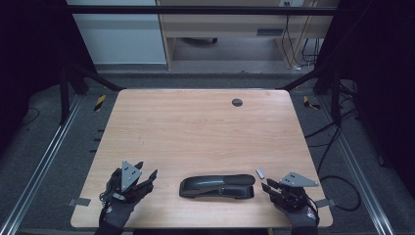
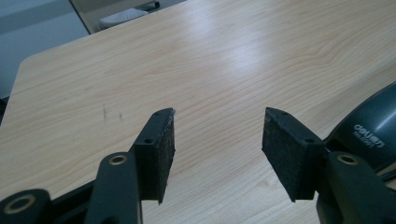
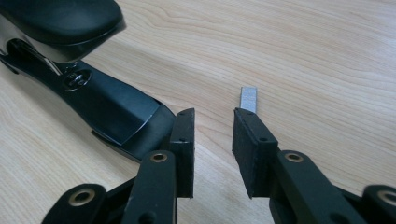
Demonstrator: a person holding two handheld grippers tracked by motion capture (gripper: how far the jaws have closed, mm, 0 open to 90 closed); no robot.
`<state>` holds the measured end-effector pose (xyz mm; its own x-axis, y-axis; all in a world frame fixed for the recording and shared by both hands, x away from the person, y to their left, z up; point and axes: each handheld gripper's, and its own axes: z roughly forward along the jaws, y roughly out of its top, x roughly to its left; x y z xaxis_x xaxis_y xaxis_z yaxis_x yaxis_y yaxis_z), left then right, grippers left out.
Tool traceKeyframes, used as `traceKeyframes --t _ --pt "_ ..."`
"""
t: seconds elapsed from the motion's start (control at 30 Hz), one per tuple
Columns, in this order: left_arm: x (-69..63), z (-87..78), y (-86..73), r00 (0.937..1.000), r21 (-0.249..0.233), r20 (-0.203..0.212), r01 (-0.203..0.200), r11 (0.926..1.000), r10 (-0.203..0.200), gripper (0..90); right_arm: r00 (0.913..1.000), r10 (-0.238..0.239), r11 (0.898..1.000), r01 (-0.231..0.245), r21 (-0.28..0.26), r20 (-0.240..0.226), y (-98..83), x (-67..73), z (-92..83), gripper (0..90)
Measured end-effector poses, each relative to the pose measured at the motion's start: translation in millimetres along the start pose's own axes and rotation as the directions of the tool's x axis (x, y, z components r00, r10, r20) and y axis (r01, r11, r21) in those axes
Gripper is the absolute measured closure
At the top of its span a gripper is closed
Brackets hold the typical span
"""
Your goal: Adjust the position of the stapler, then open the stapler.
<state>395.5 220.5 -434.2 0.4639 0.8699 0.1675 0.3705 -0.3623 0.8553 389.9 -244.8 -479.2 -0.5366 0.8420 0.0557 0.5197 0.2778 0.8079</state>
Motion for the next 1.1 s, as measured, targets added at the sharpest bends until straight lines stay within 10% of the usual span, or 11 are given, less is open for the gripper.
traceKeyframes --t 1.1 --pt "-43.0 -14.4 53.5 0.9804 -0.039 0.092 -0.171 0.9844 0.174 37.6 0.9994 0.007 1.000 -0.007 -0.013 0.033 -0.3 -4.4 -0.1 66.2"
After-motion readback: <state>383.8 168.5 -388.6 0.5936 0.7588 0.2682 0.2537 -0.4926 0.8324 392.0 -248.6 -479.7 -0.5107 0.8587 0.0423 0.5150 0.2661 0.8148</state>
